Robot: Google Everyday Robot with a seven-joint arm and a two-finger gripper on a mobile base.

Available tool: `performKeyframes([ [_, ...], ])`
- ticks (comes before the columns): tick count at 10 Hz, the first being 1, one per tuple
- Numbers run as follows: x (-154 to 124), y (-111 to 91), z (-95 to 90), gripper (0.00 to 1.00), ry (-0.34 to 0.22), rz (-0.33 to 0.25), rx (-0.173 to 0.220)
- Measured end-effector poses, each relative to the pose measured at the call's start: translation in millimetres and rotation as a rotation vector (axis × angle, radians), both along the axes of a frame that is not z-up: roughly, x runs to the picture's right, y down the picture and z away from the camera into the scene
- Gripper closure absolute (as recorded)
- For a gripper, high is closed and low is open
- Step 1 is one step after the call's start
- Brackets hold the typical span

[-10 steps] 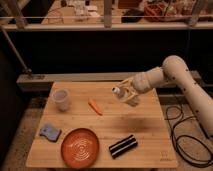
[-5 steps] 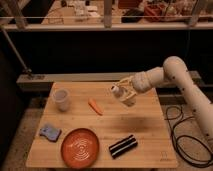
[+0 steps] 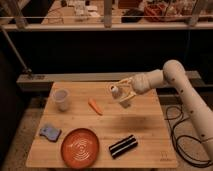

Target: Stand the bottle upright

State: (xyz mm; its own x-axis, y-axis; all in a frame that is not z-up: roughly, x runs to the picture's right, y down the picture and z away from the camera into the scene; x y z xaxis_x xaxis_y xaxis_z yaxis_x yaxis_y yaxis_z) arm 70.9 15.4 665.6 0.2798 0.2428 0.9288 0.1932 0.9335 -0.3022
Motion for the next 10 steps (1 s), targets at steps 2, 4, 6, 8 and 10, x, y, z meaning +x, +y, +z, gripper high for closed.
performKeyframes([
  [2,-2,1,-2.3,0.95,-0.031,0.011,-0.003],
  [4,-3,4,-3.3,0.95,-0.058,0.016,-0.002],
  [6,-8,9,-2.4,0.95,-0.09,0.022,-0.003],
  [8,-9,13,0.0,0.95,-0.126,0.029,-0.003],
  [10,-10,16,-1.8,0.95,-0.143,0.03,0.007],
])
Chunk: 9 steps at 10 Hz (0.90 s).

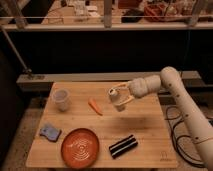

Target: Stand the bottle upright

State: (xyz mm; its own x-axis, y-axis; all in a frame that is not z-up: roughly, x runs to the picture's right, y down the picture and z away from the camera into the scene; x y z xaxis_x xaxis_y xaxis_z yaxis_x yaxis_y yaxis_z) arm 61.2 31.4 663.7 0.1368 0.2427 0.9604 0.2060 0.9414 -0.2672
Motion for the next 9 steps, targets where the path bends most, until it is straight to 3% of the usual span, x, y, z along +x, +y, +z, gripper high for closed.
performKeyframes([
  [9,-7,20,20.7,0.95,-0.053,0.016,0.03],
])
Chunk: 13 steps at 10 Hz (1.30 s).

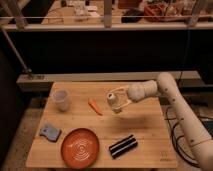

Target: Stand the bottle upright

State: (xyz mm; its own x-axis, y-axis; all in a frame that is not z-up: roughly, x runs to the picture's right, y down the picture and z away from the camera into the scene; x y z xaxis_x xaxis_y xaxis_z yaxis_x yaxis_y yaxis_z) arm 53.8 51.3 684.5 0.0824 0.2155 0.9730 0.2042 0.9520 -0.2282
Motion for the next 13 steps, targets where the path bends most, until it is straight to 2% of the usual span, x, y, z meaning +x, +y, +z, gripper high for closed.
performKeyframes([
  [5,-1,9,11.8,0.95,-0.032,0.007,0.015],
  [13,-2,19,26.8,0.95,-0.074,-0.019,0.021],
])
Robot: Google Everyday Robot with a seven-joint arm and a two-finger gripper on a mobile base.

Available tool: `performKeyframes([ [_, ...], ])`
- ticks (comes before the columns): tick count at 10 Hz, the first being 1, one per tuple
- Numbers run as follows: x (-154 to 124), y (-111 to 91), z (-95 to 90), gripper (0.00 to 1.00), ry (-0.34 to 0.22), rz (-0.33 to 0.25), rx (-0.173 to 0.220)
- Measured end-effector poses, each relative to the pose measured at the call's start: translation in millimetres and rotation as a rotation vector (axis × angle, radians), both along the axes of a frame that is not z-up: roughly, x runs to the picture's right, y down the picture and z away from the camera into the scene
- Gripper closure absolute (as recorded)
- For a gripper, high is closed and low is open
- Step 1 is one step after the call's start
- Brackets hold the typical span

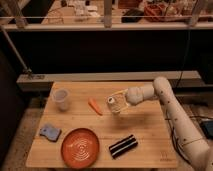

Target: Stand the bottle upright

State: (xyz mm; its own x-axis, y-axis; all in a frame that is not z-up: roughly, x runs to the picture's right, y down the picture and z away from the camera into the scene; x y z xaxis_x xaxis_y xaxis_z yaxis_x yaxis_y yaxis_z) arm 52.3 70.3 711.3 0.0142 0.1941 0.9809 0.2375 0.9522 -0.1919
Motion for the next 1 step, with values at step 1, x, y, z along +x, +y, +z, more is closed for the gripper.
performKeyframes([
  [1,0.8,0.5,1.1,0.95,-0.001,-0.002,0.0],
])
